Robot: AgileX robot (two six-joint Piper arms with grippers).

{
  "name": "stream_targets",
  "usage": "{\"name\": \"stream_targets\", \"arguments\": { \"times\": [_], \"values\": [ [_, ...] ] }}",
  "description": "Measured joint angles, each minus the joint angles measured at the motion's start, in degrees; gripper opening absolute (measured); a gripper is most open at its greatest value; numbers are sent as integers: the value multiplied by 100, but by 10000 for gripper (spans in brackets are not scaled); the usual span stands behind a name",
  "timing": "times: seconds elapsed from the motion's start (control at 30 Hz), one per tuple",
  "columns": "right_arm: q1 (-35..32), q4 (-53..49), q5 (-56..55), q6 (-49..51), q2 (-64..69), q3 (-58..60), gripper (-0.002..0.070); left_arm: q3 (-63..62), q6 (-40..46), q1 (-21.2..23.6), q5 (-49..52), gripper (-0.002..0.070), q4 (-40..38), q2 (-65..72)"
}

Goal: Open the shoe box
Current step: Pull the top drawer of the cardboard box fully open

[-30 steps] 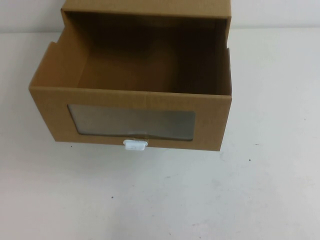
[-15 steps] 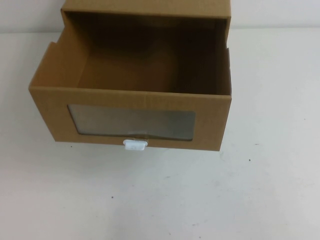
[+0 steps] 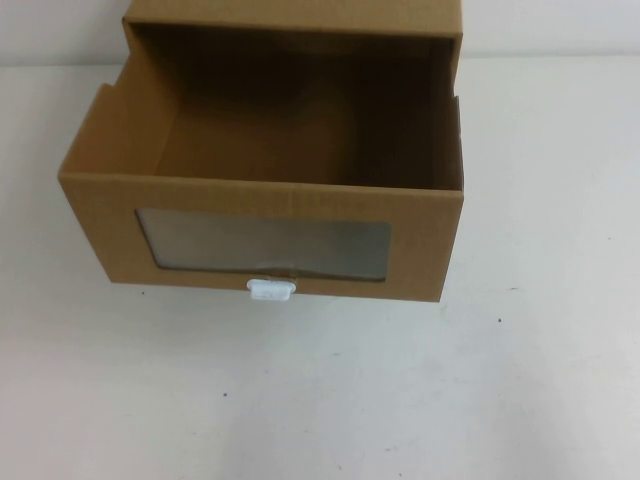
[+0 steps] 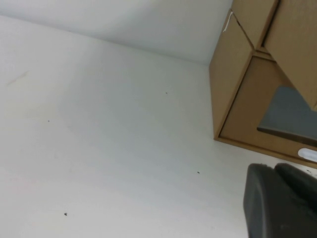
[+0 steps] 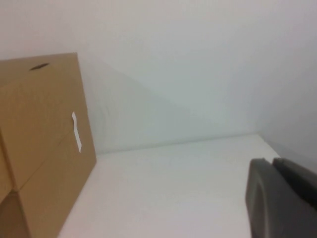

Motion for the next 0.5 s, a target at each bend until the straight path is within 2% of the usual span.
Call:
{"name": "stream_targets", "arguments": {
  "times": [0.13,0.33,0.5],
  "values": [
    [-295,98,-146,-58,-189,245,-18,0,0,0,0,-6,0,0],
    [-325,281,-329,-57,-202,521,-18,3,0,0,0,-6,0,-9],
    [-325,304,-937,-57,-202,563,-18,3,0,0,0,-6,0,-9]
  ]
}}
